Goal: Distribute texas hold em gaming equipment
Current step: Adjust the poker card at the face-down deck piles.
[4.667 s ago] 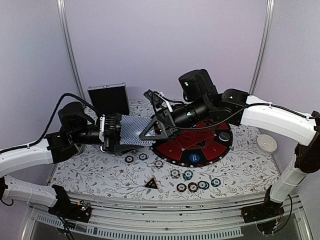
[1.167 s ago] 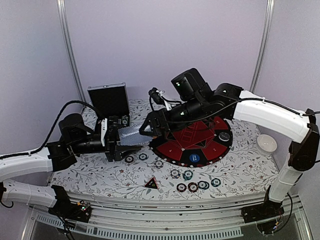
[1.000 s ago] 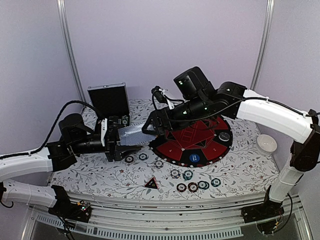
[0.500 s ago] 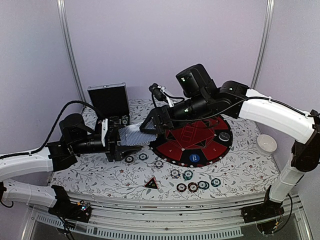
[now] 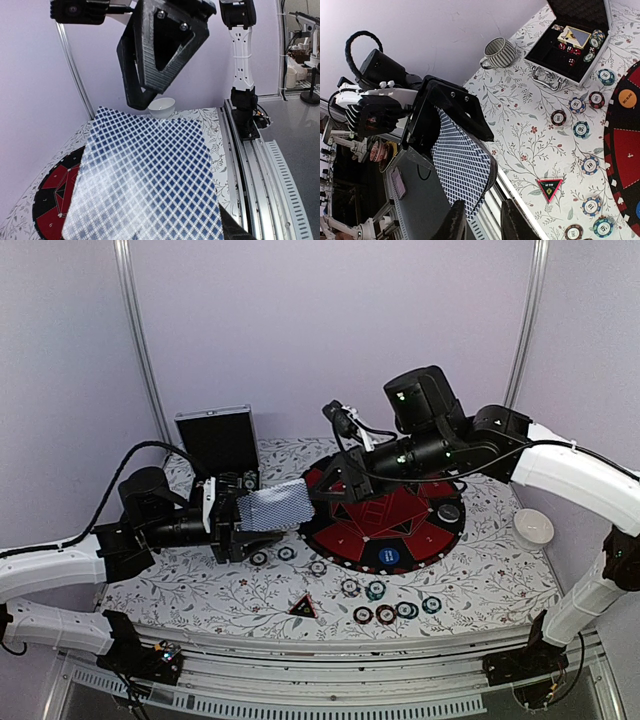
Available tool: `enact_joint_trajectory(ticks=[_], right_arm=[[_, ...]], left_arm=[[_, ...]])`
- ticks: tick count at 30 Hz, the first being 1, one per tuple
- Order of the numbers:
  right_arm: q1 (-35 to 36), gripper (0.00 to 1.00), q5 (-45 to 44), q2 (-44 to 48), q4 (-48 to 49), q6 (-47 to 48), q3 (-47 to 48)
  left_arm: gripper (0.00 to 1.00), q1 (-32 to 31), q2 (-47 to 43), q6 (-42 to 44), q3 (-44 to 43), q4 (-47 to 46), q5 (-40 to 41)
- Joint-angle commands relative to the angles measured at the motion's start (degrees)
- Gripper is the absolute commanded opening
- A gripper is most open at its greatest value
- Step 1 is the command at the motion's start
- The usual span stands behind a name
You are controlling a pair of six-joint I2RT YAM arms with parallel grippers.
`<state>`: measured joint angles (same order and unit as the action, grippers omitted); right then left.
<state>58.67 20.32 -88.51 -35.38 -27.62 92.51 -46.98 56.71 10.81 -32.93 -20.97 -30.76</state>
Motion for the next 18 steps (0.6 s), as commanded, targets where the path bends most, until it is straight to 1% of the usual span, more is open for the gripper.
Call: enact_joint_trajectory(ticks=[1,4,11,14,18], right_arm=[[-0.32,0.25,3.62,2.18,4.24,-0.92,-2.85],[-0.33,0.25,6.34,1.07,6.77,-1.16,-3.54],[-0.32,0.25,7.06,-2.48,6.96,-0.57,-1.9],[-0.33,0.22,7.98,-3.8,7.24,-0.38,-1.1],[-0.32,0.22,8.45,-4.86,7.53,-0.05,-0.34]], left_arm=[[0.55,0.27,-0.65,-0.2,0.2,-1.82,-0.15],[0.55,0.31,-0.55,-0.25,0.22,-1.75,-0.16],[0.55,0.22,-0.67,-0.05,0.19,-1.67,-0.26],[0.55,0.26,-0.66,-0.06,0.23,-1.6,-0.27],[0.55,0.26,-0.77,0.08,0.16,-1.53,-0.26]])
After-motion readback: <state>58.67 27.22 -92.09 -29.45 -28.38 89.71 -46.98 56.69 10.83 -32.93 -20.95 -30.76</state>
